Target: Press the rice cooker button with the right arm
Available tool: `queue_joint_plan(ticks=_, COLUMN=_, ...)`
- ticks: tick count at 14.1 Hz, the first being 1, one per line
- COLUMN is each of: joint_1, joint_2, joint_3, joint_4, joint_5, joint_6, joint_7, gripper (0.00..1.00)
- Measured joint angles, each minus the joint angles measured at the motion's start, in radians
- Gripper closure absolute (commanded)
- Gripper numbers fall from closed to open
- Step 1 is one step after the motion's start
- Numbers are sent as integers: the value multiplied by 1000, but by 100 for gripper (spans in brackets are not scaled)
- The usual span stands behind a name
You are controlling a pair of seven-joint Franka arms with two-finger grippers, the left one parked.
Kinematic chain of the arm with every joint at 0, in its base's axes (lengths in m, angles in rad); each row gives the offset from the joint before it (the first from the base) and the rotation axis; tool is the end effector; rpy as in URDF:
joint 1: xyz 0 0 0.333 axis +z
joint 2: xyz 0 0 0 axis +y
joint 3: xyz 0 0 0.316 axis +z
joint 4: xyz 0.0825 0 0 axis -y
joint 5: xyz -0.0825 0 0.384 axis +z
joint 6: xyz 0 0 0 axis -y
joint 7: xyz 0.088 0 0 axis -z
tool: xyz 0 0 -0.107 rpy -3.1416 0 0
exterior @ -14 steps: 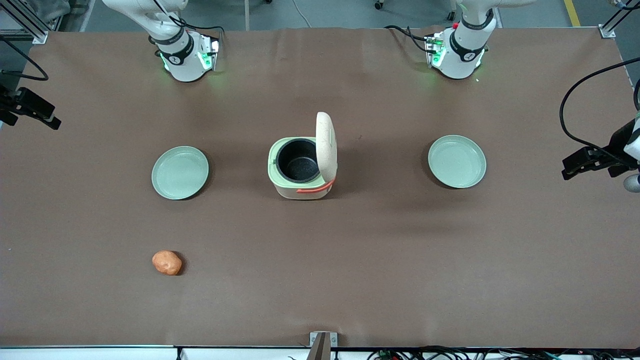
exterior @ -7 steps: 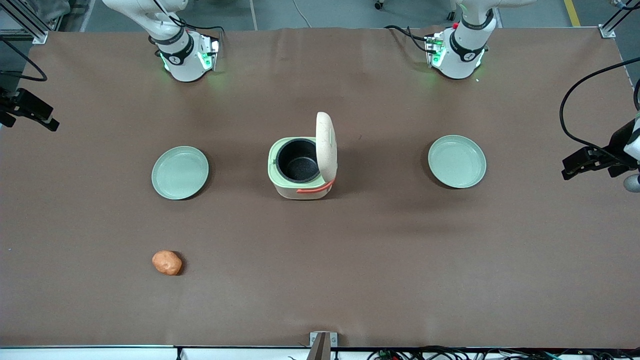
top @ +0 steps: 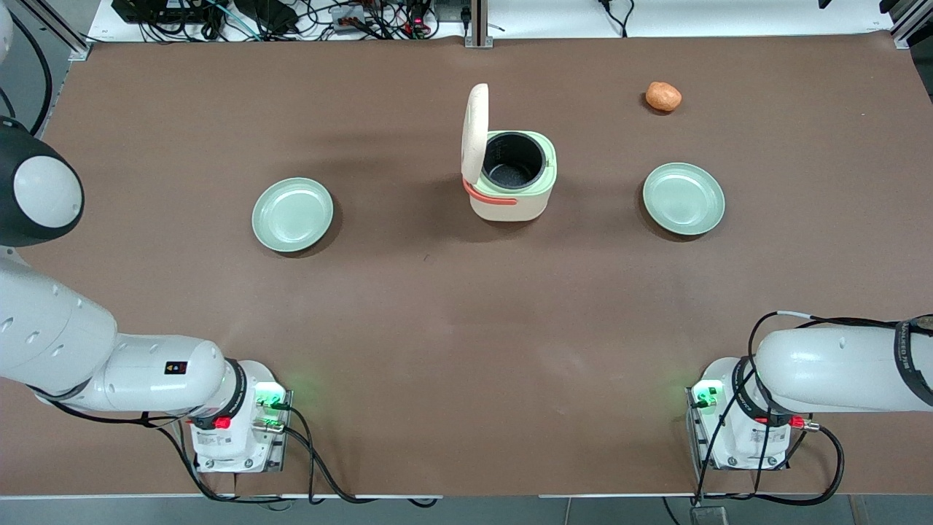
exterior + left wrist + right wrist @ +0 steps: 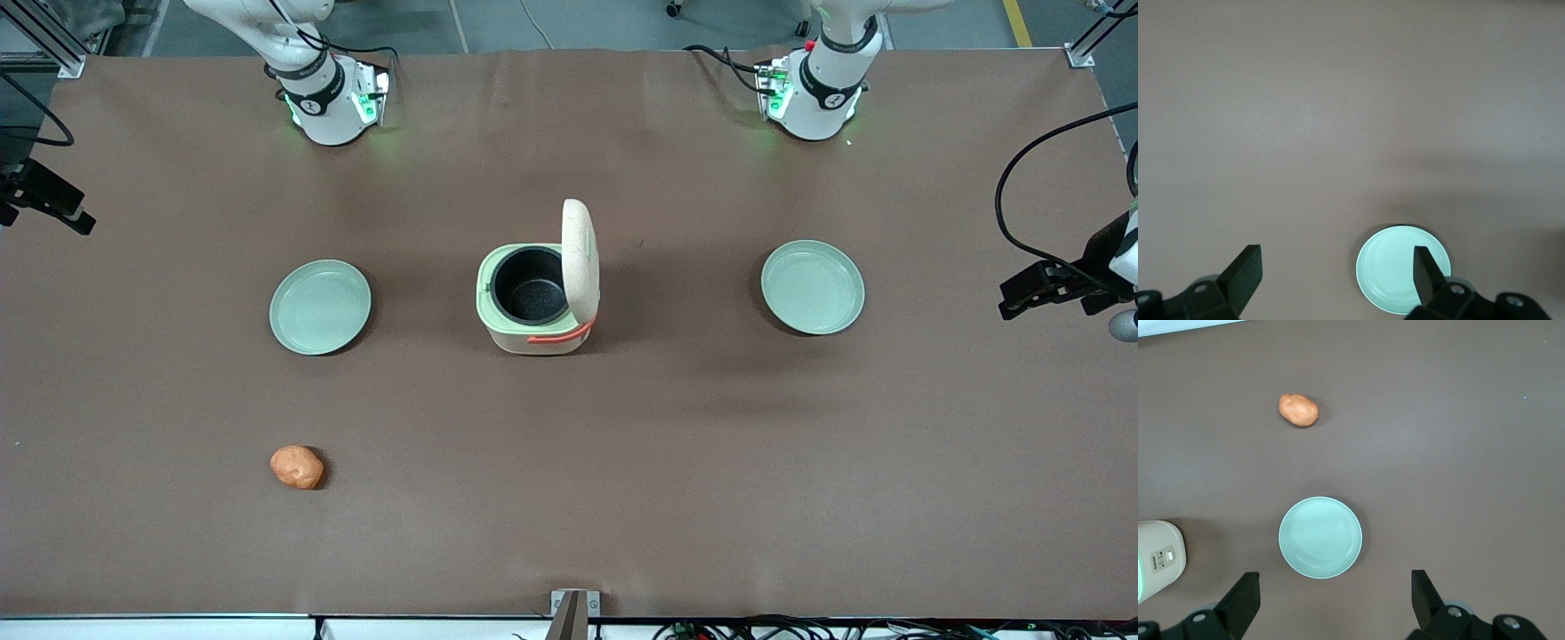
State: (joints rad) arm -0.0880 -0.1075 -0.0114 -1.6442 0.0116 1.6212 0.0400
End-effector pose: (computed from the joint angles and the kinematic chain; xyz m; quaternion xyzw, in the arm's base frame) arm 0.5233 -0.0514 0.6524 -0.9967 0.0696 -0.0424 0.0052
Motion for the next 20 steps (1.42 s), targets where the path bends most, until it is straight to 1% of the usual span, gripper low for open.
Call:
queue_joint_plan(ticks=8, joint_1=0, joint_2=0, joint_3=9, joint_4=-26, joint_5=0, joint_6=34, joint_7=-25, gripper=0)
queue_joint_plan(ticks=20, joint_1=0, joint_2=0, joint_3=8, joint_4=-27, joint_5=0, joint_6=23, joint_7=-64, gripper=0)
